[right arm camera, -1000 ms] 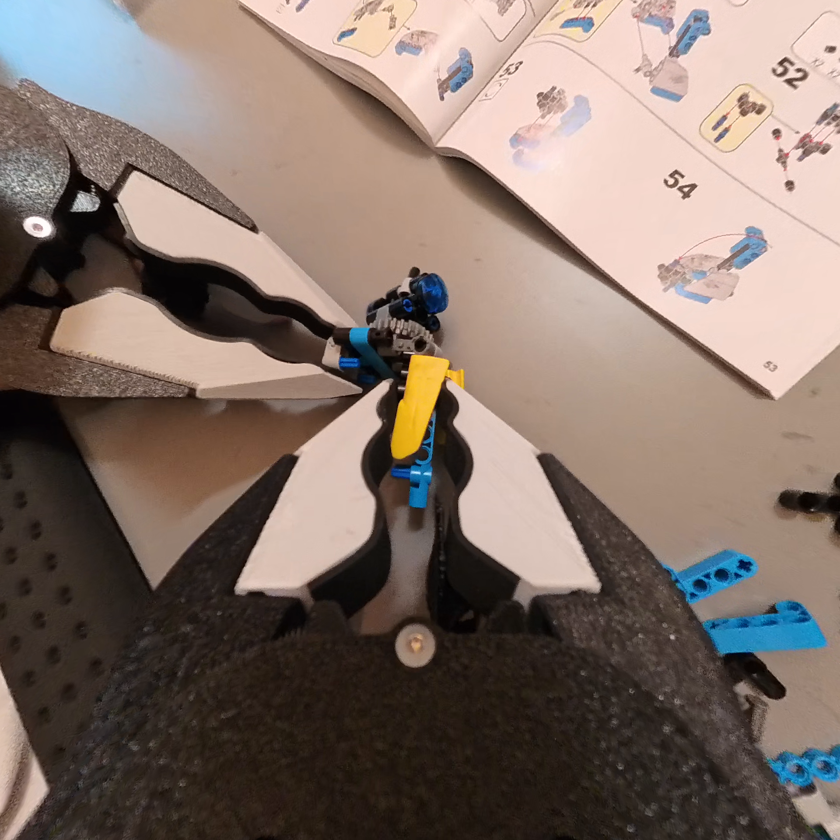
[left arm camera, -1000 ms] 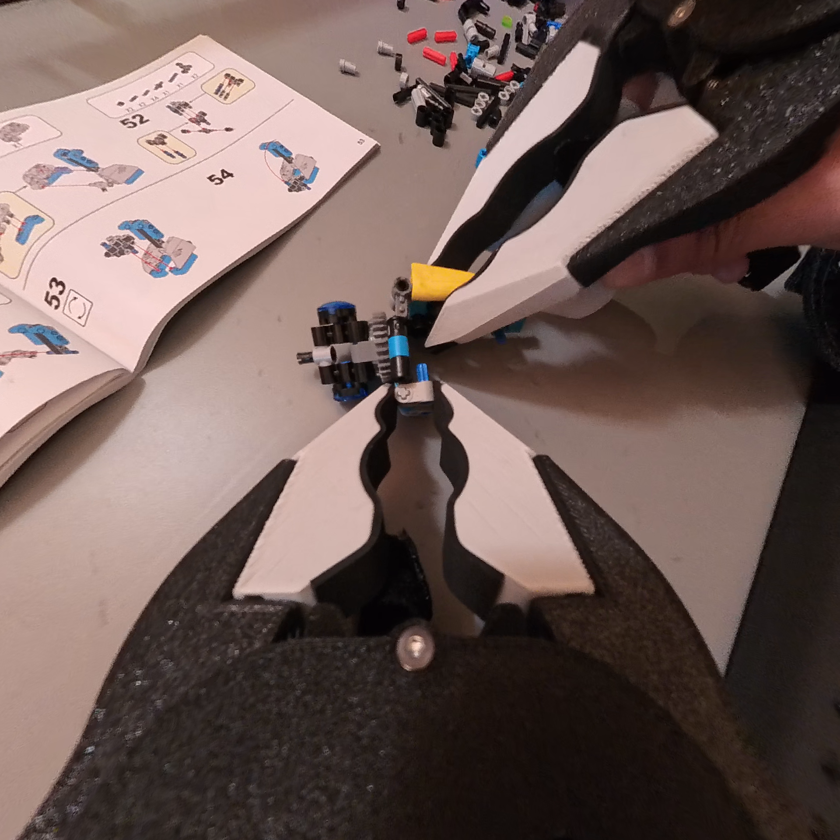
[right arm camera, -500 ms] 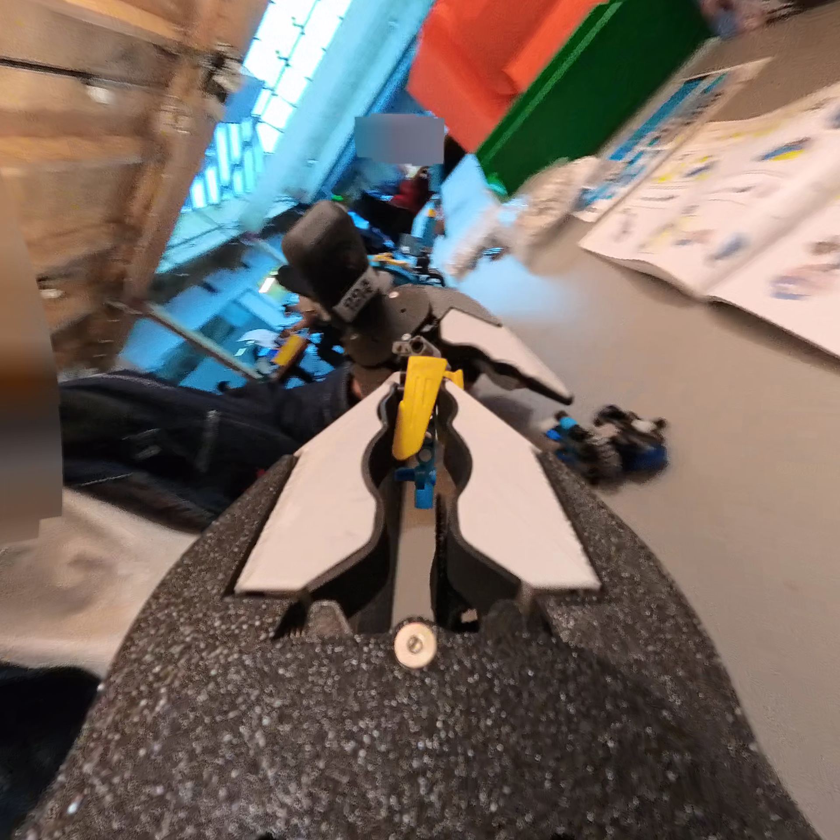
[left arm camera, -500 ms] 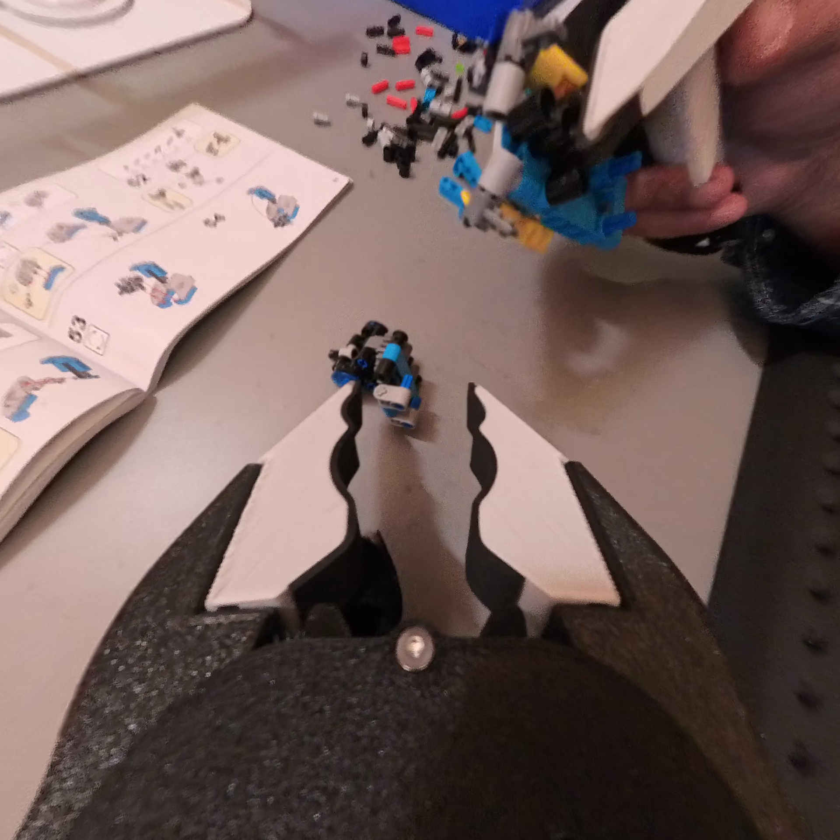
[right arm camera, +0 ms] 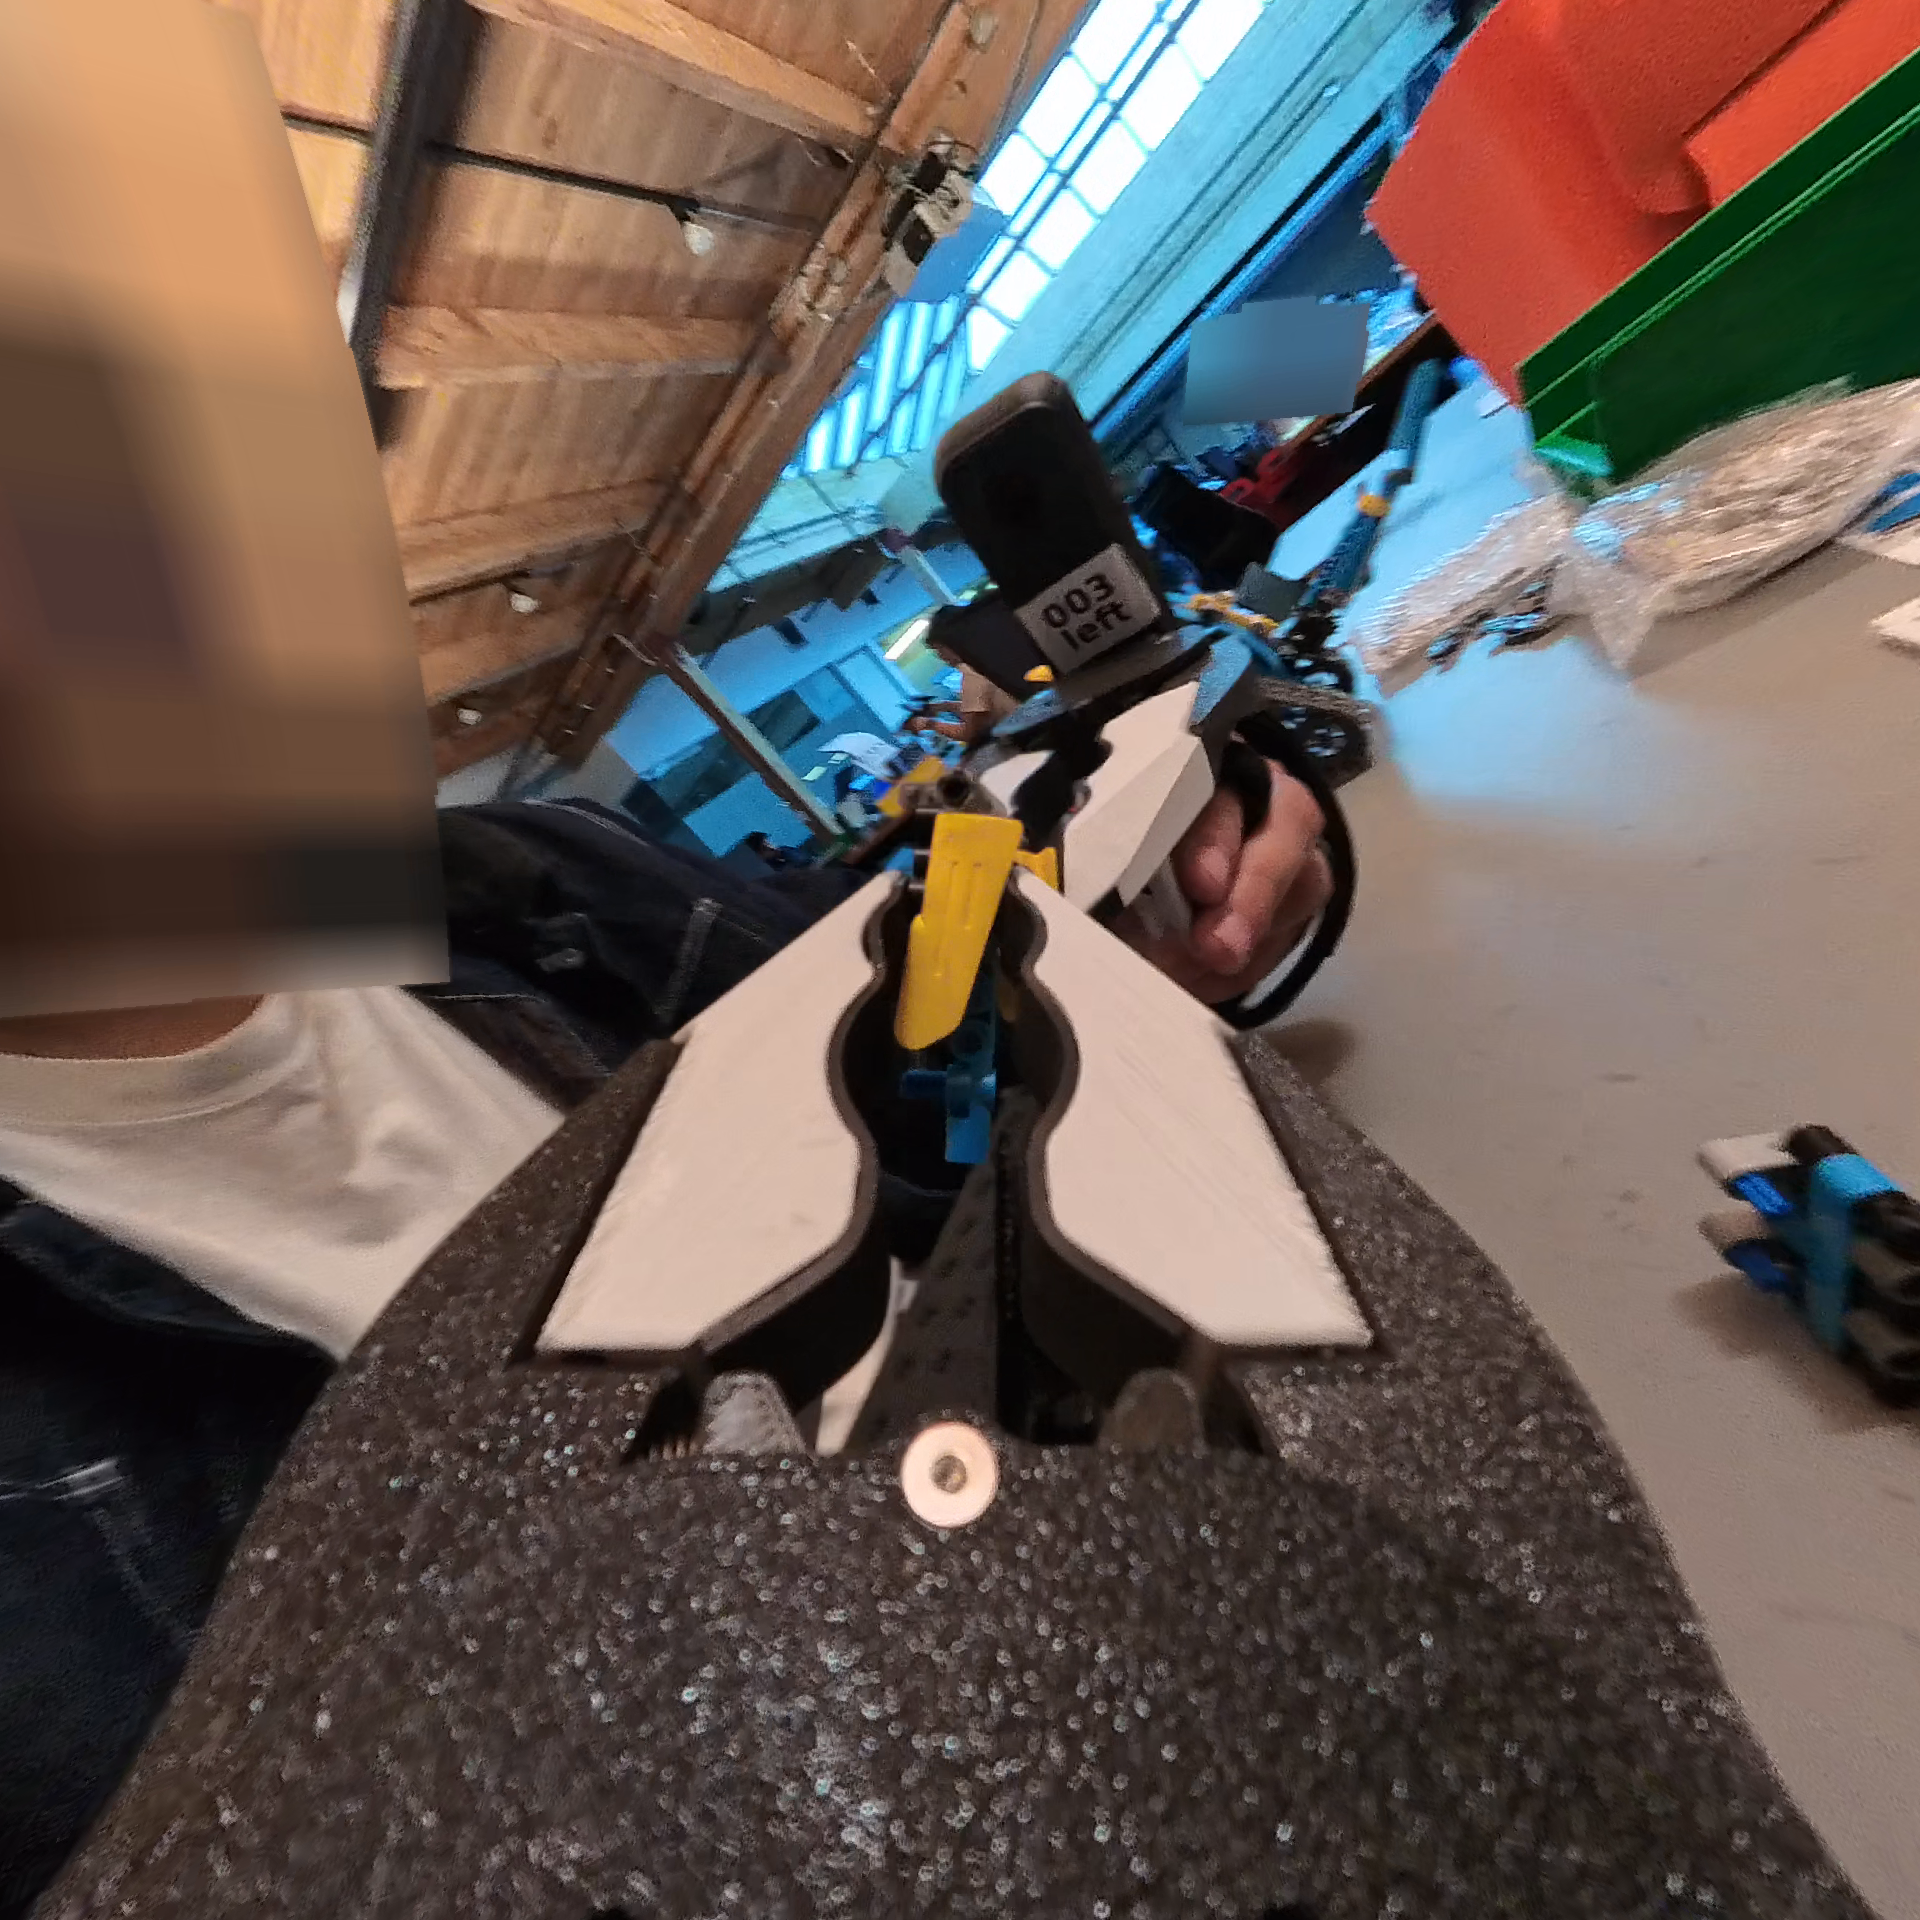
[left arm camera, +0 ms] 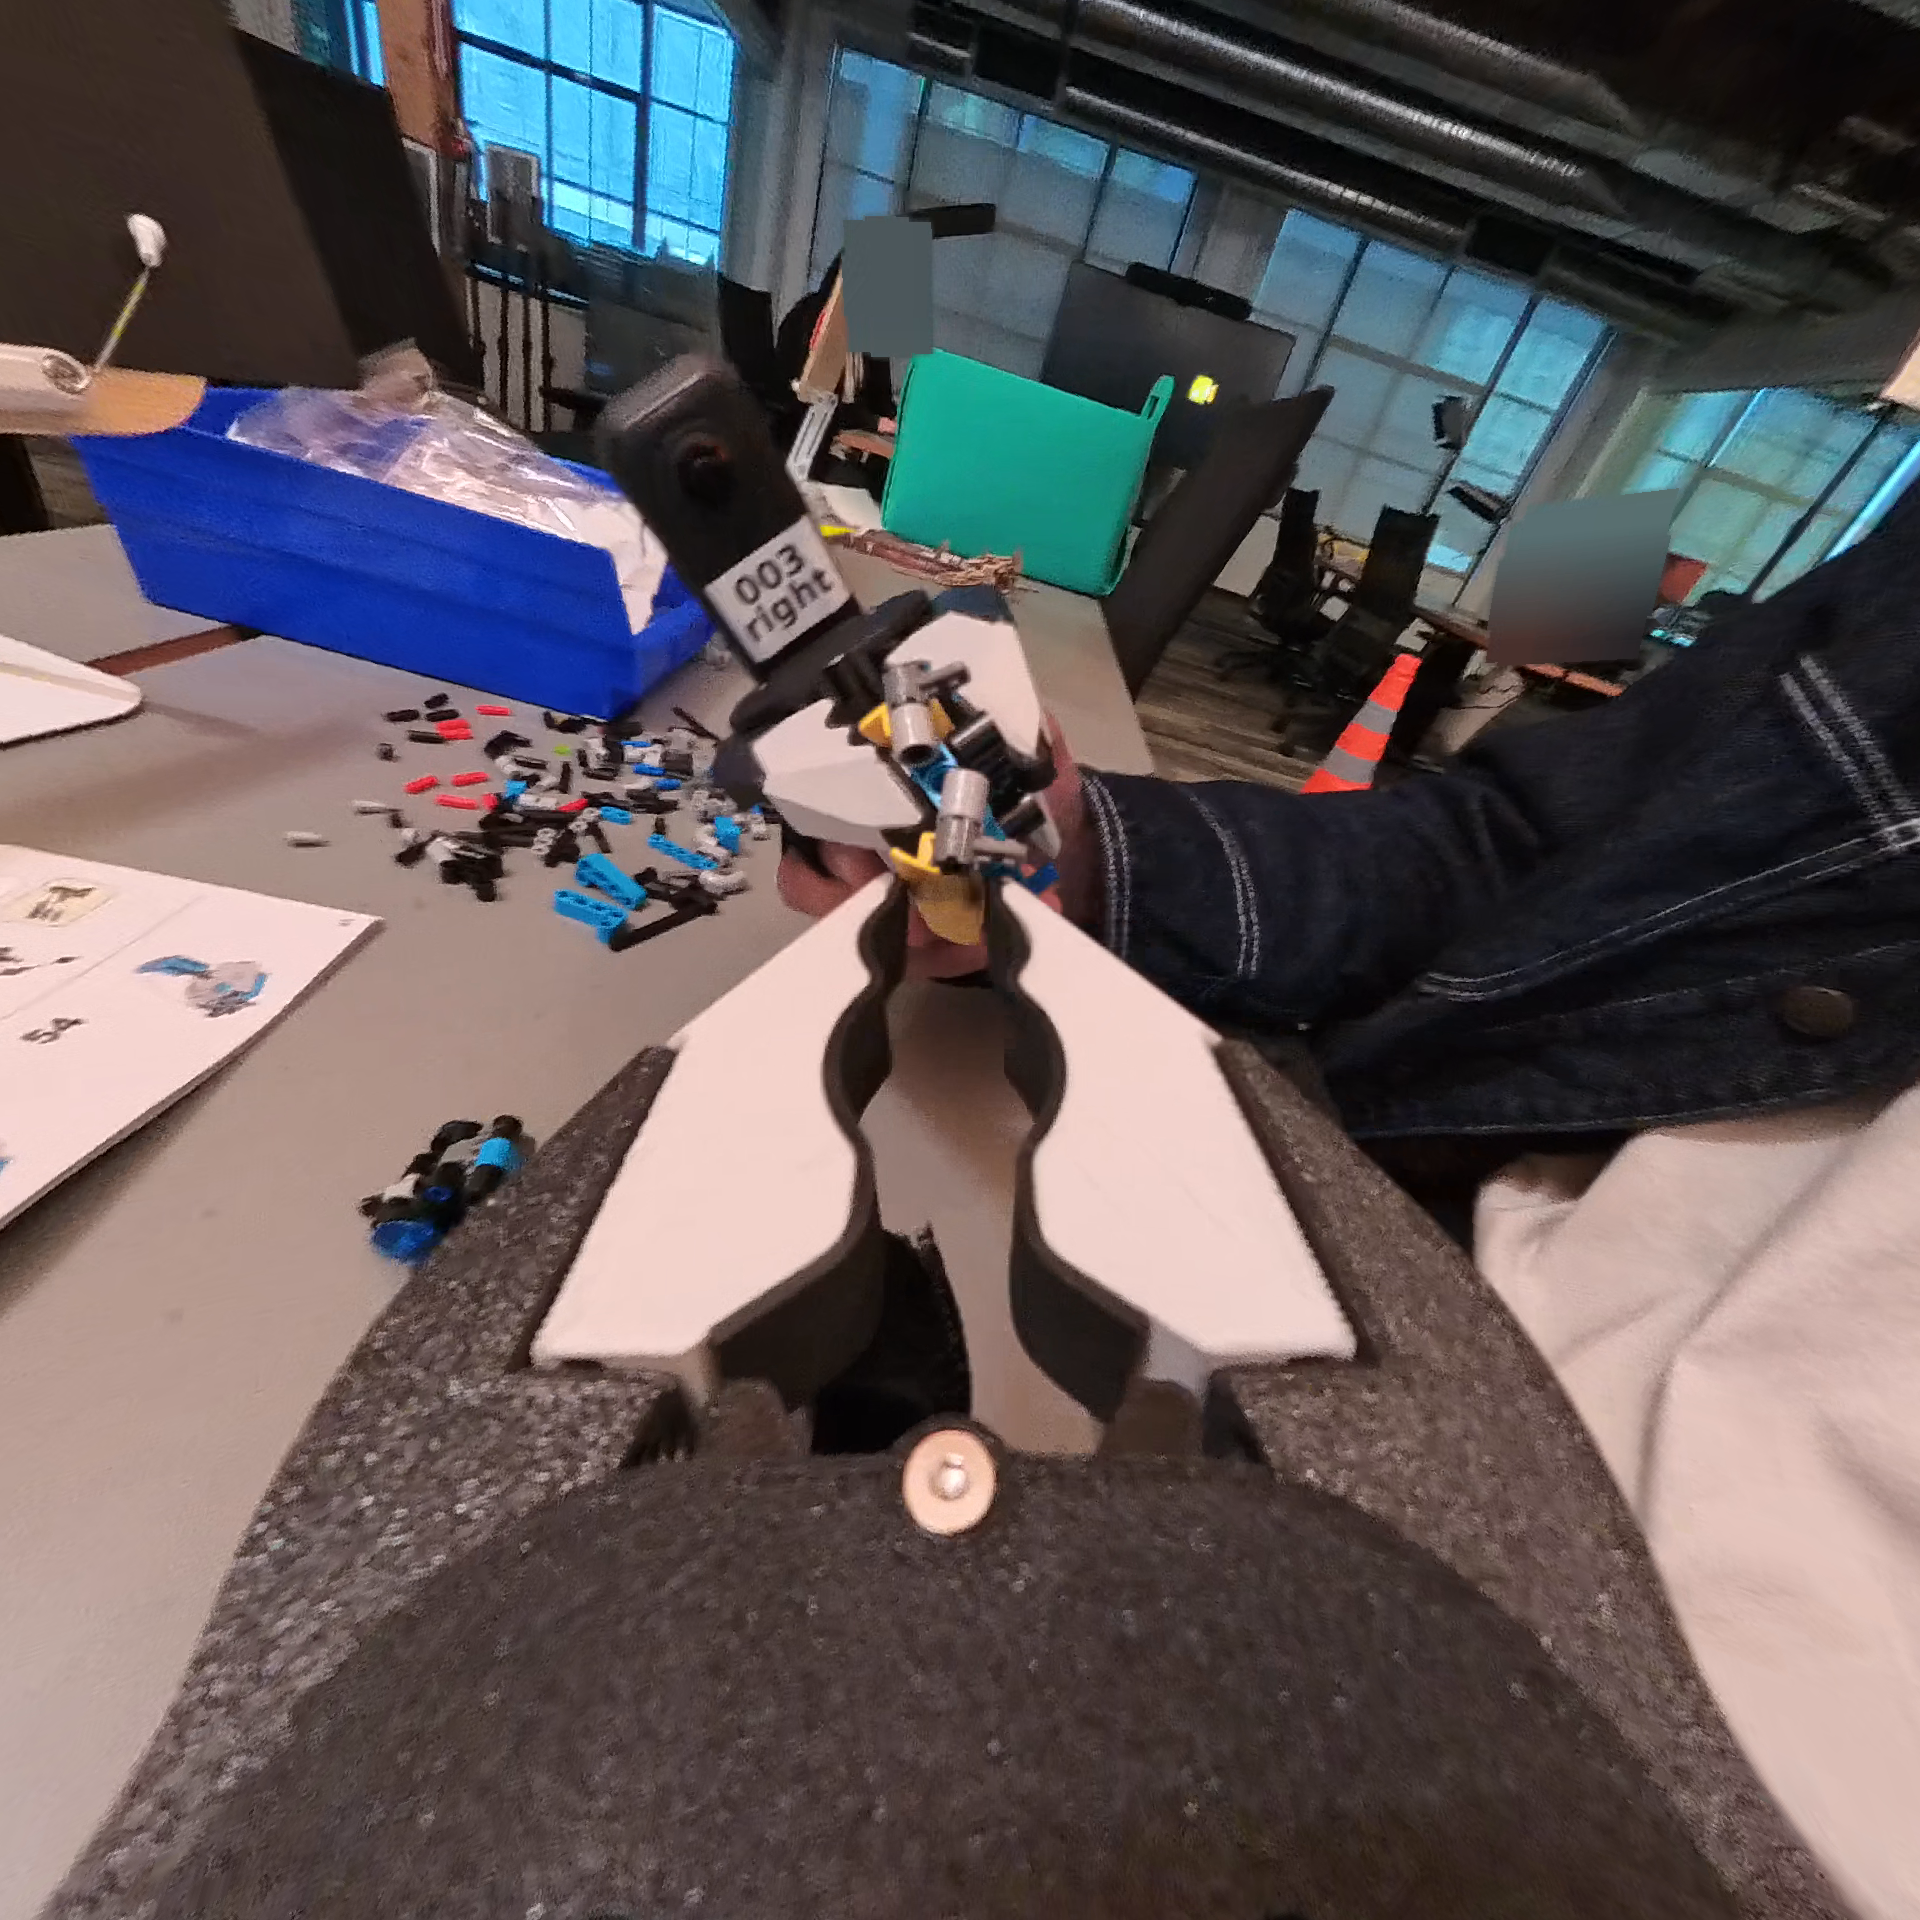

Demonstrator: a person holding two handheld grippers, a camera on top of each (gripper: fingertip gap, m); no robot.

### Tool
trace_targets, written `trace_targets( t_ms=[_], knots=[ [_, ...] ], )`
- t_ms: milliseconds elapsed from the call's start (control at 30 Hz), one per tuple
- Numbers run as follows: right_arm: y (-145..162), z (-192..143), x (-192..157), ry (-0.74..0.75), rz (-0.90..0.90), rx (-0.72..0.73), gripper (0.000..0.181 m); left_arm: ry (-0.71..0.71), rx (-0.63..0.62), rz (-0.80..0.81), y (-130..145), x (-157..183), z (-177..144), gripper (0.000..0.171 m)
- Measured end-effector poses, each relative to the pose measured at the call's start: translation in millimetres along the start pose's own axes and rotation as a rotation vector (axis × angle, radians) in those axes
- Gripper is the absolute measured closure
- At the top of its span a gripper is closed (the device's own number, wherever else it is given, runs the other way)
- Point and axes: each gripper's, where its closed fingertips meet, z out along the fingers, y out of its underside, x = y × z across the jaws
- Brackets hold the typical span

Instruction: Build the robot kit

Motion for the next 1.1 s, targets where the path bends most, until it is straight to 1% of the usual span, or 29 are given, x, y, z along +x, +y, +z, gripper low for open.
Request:
trace_targets(
  t_ms=[100,233,433,467,600,700,767,833,967,1033,1067,1100],
  knots=[
    [0,-3,12,0.126,-0.104,-0.016,0.165,-0.029,-0.008,-0.055,6,-11,1,0.158],
    [3,-7,29,0.310,-0.273,-0.072,0.166,-0.069,-0.042,-0.106,15,-24,0,0.159],
    [5,-8,36,0.473,-0.487,-0.141,0.165,-0.119,-0.079,-0.067,19,-29,-1,0.158],
    [4,-7,35,0.469,-0.493,-0.138,0.165,-0.117,-0.080,-0.056,19,-28,-1,0.158],
    [-5,-4,22,0.311,-0.305,-0.016,0.166,-0.054,-0.020,-0.079,5,-18,-4,0.158],
    [-6,-3,19,0.229,-0.168,0.018,0.166,-0.038,0.008,-0.100,1,-16,-5,0.155],
    [-9,-3,18,0.220,-0.169,0.033,0.166,-0.044,0.014,-0.100,-1,-17,-6,0.150],
    [-11,-5,19,0.242,-0.191,0.039,0.166,-0.058,0.025,-0.090,-4,-18,-8,0.150],
    [-8,-8,29,0.333,-0.246,0.010,0.166,-0.092,0.066,-0.090,-12,-24,-15,0.145],
    [-6,-4,24,0.312,-0.257,-0.002,0.166,-0.086,0.072,-0.107,-12,-25,-16,0.143],
    [-7,-4,25,0.318,-0.265,0.000,0.166,-0.081,0.066,-0.116,-12,-25,-16,0.139],
    [-7,-4,25,0.322,-0.268,-0.001,0.166,-0.067,0.059,-0.116,-11,-23,-16,0.140]
  ],
)
